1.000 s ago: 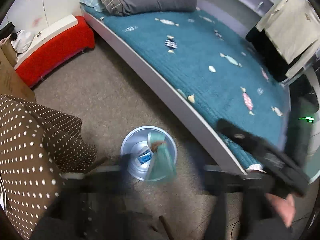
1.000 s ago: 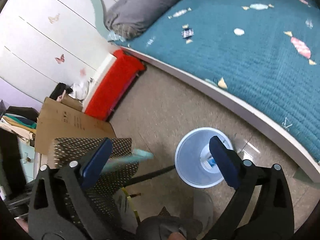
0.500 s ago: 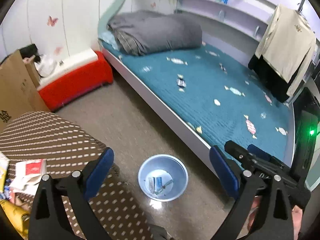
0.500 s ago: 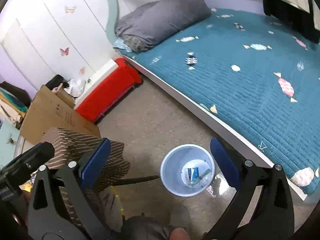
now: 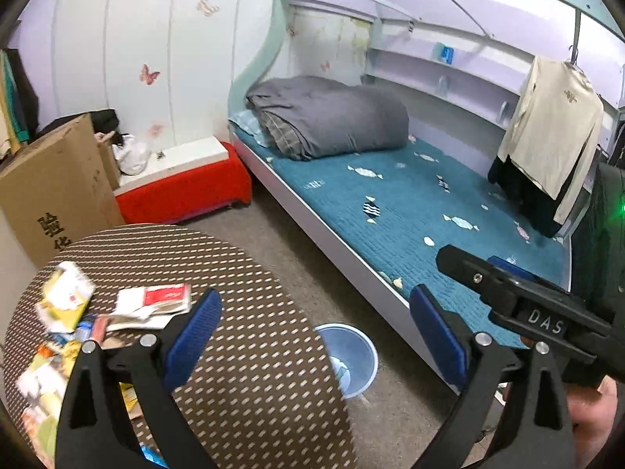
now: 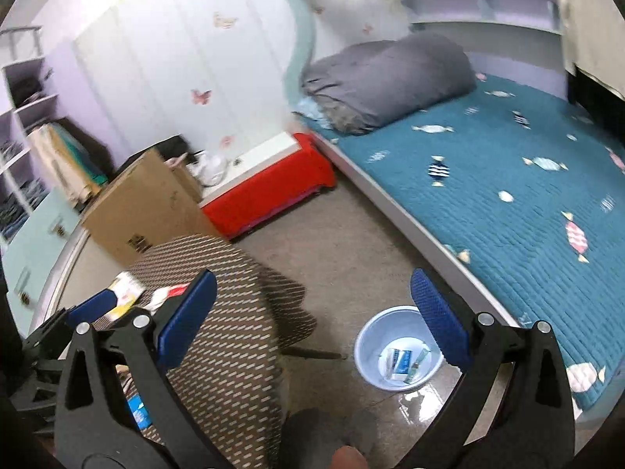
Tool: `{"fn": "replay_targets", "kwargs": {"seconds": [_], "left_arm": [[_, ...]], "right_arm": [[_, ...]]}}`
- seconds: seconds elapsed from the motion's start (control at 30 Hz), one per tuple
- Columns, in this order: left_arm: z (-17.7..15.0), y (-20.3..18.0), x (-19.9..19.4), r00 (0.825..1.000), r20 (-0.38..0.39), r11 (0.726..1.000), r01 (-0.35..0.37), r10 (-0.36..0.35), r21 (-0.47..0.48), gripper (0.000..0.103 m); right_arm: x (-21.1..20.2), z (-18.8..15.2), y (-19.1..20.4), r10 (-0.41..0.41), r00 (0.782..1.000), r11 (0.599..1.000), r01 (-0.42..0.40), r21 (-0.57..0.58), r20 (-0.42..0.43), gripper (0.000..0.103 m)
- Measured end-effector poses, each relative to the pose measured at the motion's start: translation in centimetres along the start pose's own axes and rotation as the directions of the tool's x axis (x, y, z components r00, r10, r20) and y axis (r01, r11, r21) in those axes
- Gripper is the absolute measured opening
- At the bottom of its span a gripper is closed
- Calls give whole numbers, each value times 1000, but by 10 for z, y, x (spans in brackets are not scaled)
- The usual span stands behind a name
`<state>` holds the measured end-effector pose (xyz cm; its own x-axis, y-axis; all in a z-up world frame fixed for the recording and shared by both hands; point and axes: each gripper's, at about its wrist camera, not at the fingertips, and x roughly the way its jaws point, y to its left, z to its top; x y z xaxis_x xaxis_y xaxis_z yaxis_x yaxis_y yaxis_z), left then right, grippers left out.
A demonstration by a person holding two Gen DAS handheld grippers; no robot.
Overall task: Collect trash
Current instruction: 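Drop the teal tube into the wastebasket by opening the left tool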
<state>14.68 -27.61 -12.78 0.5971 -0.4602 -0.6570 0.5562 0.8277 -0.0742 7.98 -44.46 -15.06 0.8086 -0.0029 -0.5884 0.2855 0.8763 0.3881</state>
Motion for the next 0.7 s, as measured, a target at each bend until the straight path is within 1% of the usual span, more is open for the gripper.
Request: {"fn": "replay_targets", "kwargs": {"seconds": [0.17, 0.27, 0.37, 0.47, 0.57, 0.67, 0.7], "left_arm": [[-20, 26, -35, 998, 33, 999, -50, 50, -19, 95], [-34, 50, -54, 995, 48, 994, -88, 91, -58, 95], [-45, 70, -70, 990, 57, 988, -124, 130, -92, 95], [-60, 93, -87, 983, 65, 977, -165, 174, -133, 95], [-74, 117, -103, 972, 63, 964, -213, 225, -162, 95], [-92, 142, -117, 960, 56, 948, -261, 275, -182, 95], [-98, 151, -121, 956, 51, 943, -276, 290, -186, 95]], "right_arm": [[-5, -16, 41, 68, 997, 993, -71, -92, -37, 97], [-3, -28, 62, 120, 990, 983, -129, -130, -71, 97], [-2, -41, 83, 156, 983, 971, -171, -170, -101, 97], [-1, -55, 107, 208, 968, 945, -236, -228, -140, 97], [6, -68, 123, 238, 953, 916, -285, -282, -189, 97], [13, -86, 144, 279, 925, 868, -358, -343, -258, 97], [16, -94, 151, 290, 913, 843, -386, -374, -288, 97]]}}
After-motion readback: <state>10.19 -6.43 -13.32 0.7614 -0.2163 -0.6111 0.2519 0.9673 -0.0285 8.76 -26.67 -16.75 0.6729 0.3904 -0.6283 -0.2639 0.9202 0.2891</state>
